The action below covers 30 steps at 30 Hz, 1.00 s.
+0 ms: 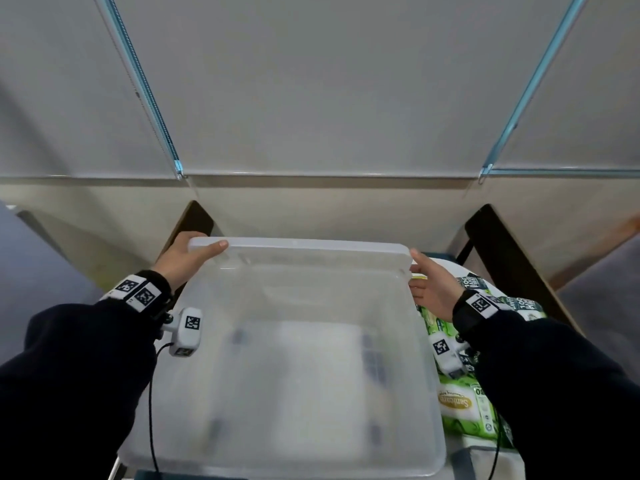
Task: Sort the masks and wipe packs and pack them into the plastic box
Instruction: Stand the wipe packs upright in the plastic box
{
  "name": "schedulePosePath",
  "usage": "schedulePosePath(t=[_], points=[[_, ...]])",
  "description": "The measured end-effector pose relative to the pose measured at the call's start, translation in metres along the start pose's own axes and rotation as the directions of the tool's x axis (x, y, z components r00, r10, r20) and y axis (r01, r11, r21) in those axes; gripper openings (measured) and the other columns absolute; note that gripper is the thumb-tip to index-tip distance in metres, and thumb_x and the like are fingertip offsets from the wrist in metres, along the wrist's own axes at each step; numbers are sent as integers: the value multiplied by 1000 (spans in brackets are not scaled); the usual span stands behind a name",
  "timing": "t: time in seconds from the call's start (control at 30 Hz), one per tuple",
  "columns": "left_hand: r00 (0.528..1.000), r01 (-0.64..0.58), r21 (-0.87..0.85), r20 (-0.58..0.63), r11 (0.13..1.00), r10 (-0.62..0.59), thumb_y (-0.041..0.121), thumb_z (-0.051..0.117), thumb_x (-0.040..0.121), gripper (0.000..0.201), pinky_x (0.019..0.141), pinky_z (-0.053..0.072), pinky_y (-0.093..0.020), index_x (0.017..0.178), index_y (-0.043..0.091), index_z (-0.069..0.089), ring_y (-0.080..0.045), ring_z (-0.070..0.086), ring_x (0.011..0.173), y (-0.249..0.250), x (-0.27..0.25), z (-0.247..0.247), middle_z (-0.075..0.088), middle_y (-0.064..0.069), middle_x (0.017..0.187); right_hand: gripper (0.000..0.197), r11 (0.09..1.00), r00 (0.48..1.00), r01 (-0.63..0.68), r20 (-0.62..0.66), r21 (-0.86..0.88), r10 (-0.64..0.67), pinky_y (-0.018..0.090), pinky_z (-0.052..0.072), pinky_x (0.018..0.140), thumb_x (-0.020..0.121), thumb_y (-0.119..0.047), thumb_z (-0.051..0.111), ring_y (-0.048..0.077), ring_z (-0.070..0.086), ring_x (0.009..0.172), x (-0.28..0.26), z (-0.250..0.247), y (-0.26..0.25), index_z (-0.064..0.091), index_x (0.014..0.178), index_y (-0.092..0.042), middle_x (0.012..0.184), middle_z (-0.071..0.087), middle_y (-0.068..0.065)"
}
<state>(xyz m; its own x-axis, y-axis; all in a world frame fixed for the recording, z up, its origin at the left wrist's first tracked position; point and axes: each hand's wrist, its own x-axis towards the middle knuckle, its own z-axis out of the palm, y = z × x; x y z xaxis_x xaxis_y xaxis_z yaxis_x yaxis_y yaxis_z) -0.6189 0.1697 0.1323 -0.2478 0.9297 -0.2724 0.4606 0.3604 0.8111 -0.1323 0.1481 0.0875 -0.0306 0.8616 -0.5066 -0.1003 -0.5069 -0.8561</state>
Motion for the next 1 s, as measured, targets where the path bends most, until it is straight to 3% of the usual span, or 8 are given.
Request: schedulePosePath(t=[0.1,0.2,0.27,0.4,0.53,0.73,0.87,1.0], points=[[1000,-5,-42,2,999,6,83,77,53,96,99,53,-47,132,35,51,-22,61,109,1,2,0,59,-1,125,83,1000,1000,-5,9,-30,5,43,51,98,59,-70,80,32,70,101,-3,1,-3,65,115,-12,105,72,17],[1000,14,-60,23,998,-12,75,78,68,89,96,49,-42,140,37,45,-23,57,111,0,1,1,54,-2,132,107,995,1000,-7,-23,-98,4,53,43,114,51,-77,85,34,66,120,-6,-1,-4,62,132,-10,123,71,18],[1000,19,-72,2,997,-19,73,76,72,89,95,44,-42,146,39,40,-28,54,118,-3,1,1,50,-3,140,108,994,999,4,-41,-112,-9,57,38,116,50,-81,83,32,61,127,-9,-2,-6,63,134,-16,132,68,15],[999,22,-117,-23,993,-25,79,69,74,88,98,39,-49,148,41,39,-35,49,130,-3,0,-1,43,-4,154,97,991,998,10,-64,-131,-18,58,35,118,52,-83,82,27,55,134,-14,1,-15,66,133,-31,139,64,5],[998,53,-136,36,989,-48,83,66,72,83,106,38,-60,142,44,45,-30,47,122,-4,1,-4,45,-1,150,95,992,998,10,-58,-126,-18,59,38,116,54,-79,85,30,56,133,-17,6,-17,66,134,-33,140,64,6],[999,37,-121,8,992,-37,80,61,80,82,99,36,-51,147,37,44,-34,46,134,-4,2,-4,44,-4,153,108,987,997,-5,-83,-161,-8,63,34,117,49,-83,82,29,47,140,-19,14,-18,56,142,-34,148,52,4],[1000,13,-111,-20,994,-15,80,60,81,80,106,34,-53,146,35,46,-31,42,139,-5,1,-5,43,-2,155,93,989,996,5,-86,-147,-18,62,33,117,58,-81,79,29,44,140,-20,15,-21,55,137,-37,149,49,4],[994,-74,-85,-93,994,66,75,63,82,81,104,38,-41,147,29,47,-22,46,133,2,-8,-7,47,-6,152,119,985,995,11,-92,-170,-27,61,33,117,40,-88,81,29,44,141,-20,11,-20,54,143,-36,150,50,3]])
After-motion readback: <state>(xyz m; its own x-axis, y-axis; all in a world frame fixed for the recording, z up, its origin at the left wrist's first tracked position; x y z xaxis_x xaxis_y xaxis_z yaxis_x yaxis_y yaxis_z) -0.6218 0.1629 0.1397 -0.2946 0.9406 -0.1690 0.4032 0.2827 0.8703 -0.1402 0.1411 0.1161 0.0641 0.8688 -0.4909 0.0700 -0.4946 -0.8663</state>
